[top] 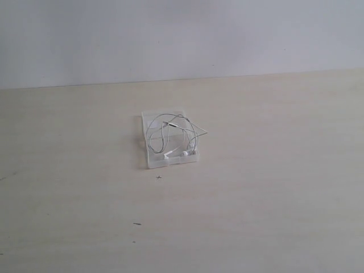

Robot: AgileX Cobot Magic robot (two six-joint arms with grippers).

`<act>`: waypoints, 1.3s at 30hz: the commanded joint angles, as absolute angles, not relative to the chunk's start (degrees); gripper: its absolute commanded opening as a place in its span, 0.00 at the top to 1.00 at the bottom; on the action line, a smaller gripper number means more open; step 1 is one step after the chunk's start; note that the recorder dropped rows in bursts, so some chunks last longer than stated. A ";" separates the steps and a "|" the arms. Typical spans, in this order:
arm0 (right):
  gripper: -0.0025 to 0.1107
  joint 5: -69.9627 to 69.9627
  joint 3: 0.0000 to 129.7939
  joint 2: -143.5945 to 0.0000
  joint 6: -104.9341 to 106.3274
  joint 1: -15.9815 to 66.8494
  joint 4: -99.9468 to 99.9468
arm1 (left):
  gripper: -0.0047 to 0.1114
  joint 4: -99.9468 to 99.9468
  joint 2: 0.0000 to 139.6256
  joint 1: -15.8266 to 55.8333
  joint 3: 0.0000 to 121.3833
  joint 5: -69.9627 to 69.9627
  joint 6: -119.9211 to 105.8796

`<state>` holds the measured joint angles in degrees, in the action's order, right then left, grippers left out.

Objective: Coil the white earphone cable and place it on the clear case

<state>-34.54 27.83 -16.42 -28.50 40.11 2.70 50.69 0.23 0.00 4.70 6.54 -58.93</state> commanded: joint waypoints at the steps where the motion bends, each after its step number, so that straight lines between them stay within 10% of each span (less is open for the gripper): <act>1: 0.98 -34.24 27.67 -16.14 -28.55 40.30 3.00 | 0.96 50.89 0.00 -0.09 3.99 4.73 -54.03; 9: 0.98 -34.24 27.67 -16.14 -28.55 40.30 3.00 | 0.96 18.09 0.00 -0.09 0.00 4.35 -12.62; 39: 0.98 -34.24 27.67 -16.14 -28.55 40.30 2.85 | 0.96 14.11 0.00 -0.09 0.00 18.59 -6.91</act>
